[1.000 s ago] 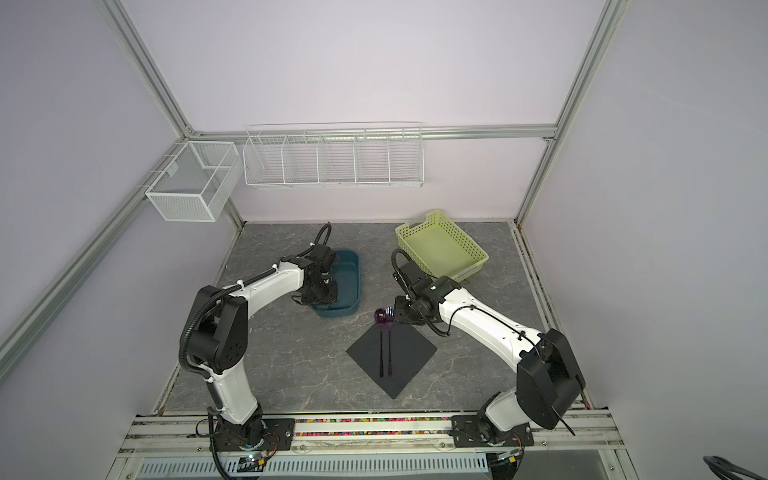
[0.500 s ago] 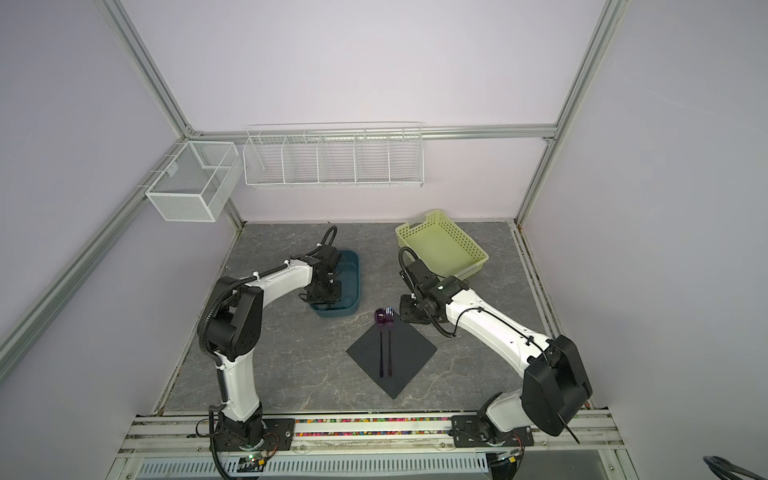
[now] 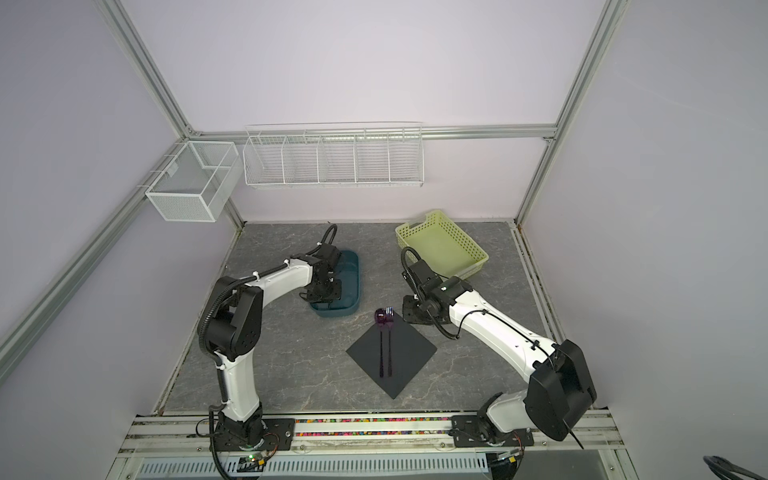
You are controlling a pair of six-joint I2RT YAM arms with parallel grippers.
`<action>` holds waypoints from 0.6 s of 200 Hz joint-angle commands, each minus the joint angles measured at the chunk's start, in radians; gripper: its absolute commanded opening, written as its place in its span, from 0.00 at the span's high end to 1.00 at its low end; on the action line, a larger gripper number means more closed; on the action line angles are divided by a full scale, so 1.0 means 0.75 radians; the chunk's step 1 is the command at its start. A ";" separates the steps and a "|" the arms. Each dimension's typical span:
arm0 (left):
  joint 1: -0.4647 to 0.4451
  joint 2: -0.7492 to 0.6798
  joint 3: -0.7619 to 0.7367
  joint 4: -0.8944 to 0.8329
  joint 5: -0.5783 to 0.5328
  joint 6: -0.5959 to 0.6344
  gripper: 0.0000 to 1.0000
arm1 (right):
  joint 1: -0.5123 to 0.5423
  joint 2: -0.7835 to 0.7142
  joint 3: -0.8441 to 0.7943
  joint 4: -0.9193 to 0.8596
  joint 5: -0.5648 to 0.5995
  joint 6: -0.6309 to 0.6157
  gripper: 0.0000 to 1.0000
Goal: Place the utensils on the paper napkin and roll it up
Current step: 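Lift the purple knife upright with the left gripper while the right gripper approaches it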
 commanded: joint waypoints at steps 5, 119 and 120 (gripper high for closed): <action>-0.008 -0.176 -0.010 0.025 0.021 0.047 1.00 | -0.006 -0.070 0.018 0.003 0.010 -0.018 0.71; -0.031 -0.749 -0.189 0.296 0.517 0.120 1.00 | 0.077 -0.220 0.076 0.354 -0.256 -0.048 0.66; -0.033 -0.754 -0.192 0.297 0.519 0.122 1.00 | 0.080 -0.220 0.078 0.358 -0.260 -0.047 0.66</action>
